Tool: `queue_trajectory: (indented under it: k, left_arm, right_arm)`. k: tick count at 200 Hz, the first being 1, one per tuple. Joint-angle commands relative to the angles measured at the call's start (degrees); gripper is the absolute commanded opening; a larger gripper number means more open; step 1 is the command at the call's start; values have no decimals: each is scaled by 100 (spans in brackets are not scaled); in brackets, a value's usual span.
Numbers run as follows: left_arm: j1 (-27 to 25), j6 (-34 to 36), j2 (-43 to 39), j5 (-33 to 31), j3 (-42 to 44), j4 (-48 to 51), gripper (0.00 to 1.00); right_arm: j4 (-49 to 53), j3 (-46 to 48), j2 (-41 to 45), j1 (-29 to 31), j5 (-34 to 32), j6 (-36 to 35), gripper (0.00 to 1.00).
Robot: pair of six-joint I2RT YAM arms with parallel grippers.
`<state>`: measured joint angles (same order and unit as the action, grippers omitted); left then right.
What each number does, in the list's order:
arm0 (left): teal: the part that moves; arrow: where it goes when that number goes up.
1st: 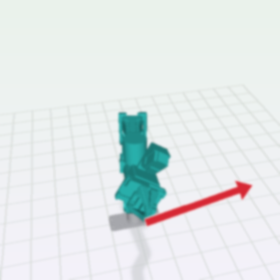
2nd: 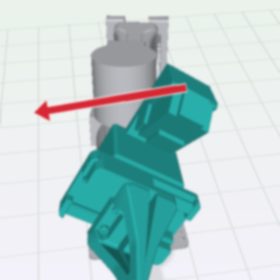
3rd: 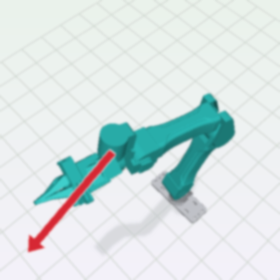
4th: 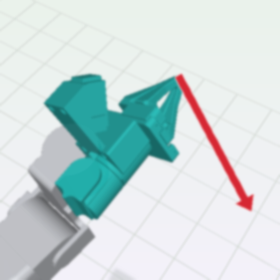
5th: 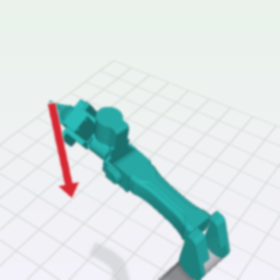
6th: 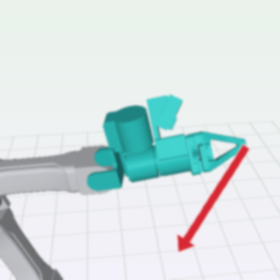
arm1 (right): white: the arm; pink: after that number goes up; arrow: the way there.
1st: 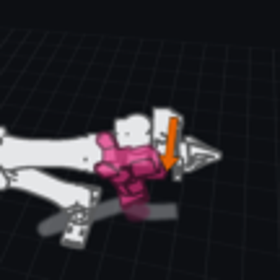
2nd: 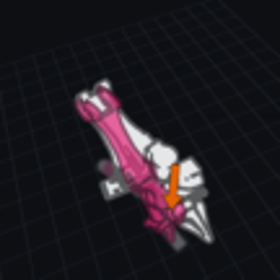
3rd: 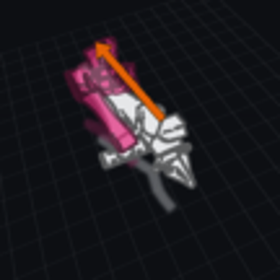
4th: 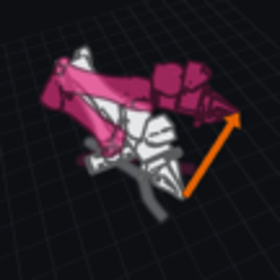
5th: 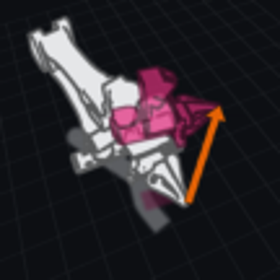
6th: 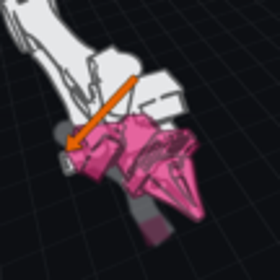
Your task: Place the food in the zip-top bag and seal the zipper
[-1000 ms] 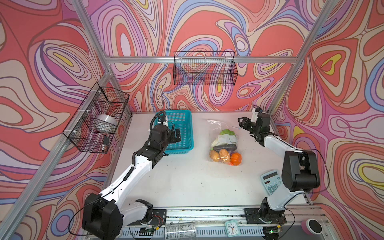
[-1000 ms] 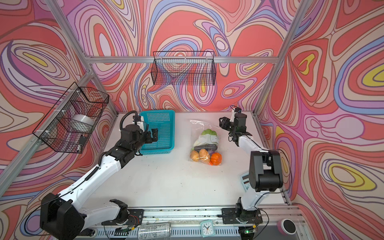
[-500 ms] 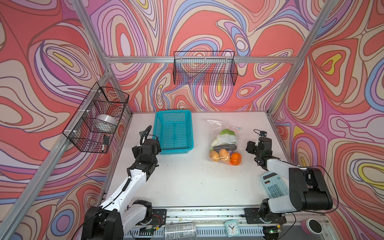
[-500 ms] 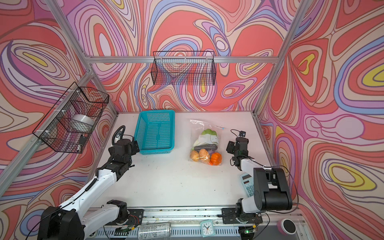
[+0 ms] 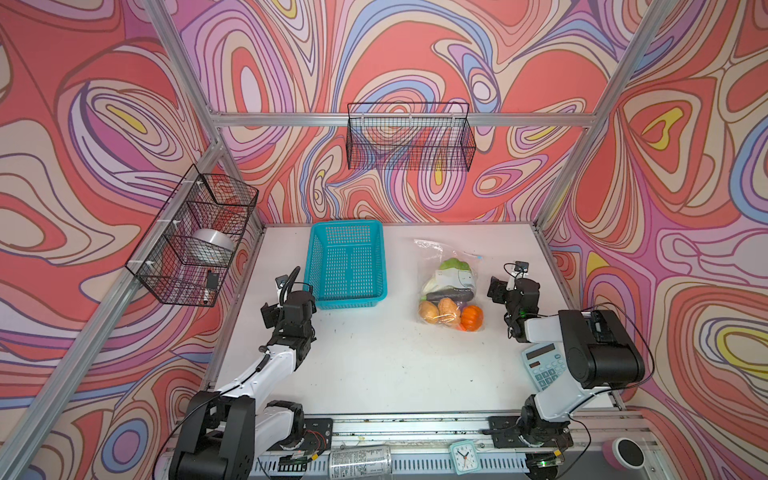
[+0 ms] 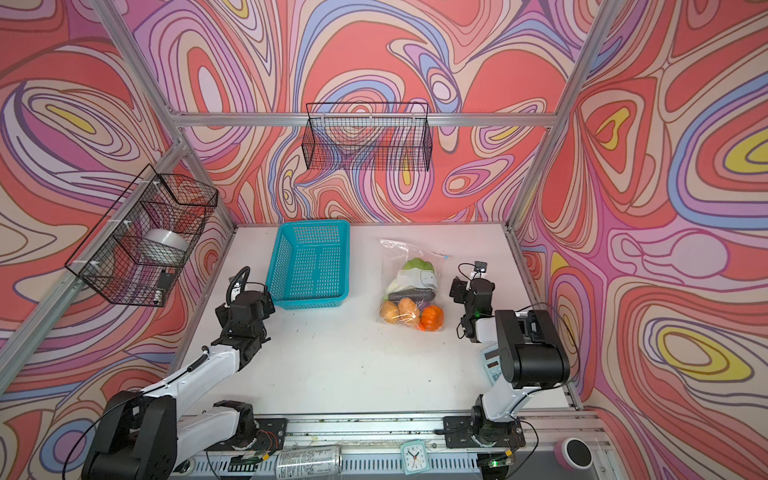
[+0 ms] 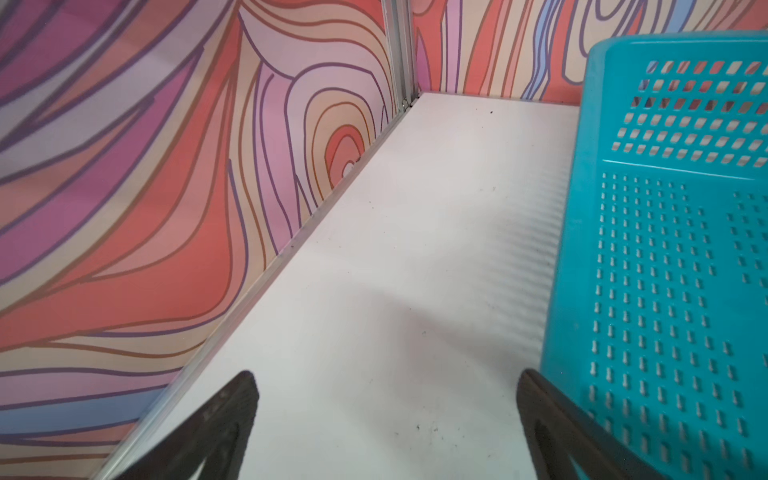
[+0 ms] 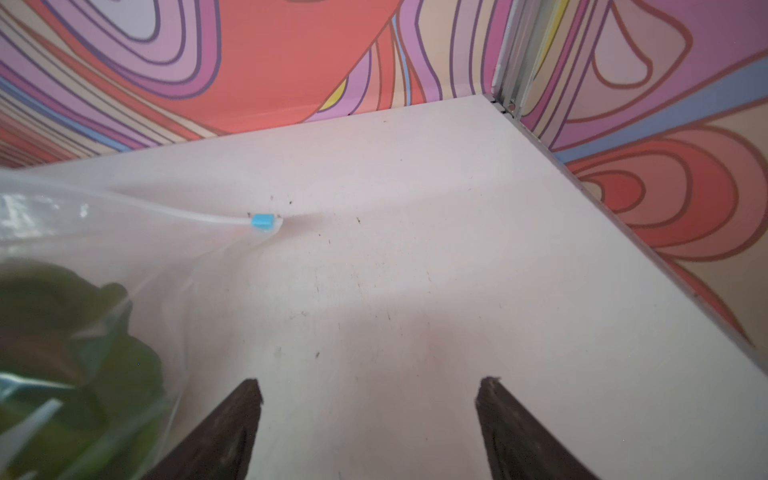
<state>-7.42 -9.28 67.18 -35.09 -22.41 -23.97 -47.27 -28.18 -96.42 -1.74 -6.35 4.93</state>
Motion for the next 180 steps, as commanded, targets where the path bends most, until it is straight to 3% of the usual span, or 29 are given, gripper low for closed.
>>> queue_trajectory:
  k: [1,27,45,71,93,137,180]
  left_arm:
    - [43,462,312,397,202,-1235,100]
    - [48,809,771,1055,488,-2473,100]
    - [84,895,1060,1308,427,-2613,100]
    - [297,893,1575,2172,405,-2838,100]
    - [369,990,2225,2543,746,-4199,100]
    - [391,962,2071,2685,378,-3205,100]
    - [393,980,2125,2648,413,-3380,100]
  right_arm:
    - [-1242,407,-146,39,-47,-58,98]
    - [-1056,353,-86,50,-268,-9,98]
    - [-1126,375,-108,86,-317,-19,98]
    - [-1076,321,-122,87,-255,-54,98]
    - [-995,269,-141,92,-148,-95,98]
    - [-993,266,-140,93,-148,-97,98]
    - [-995,270,-140,89,-143,-96,99]
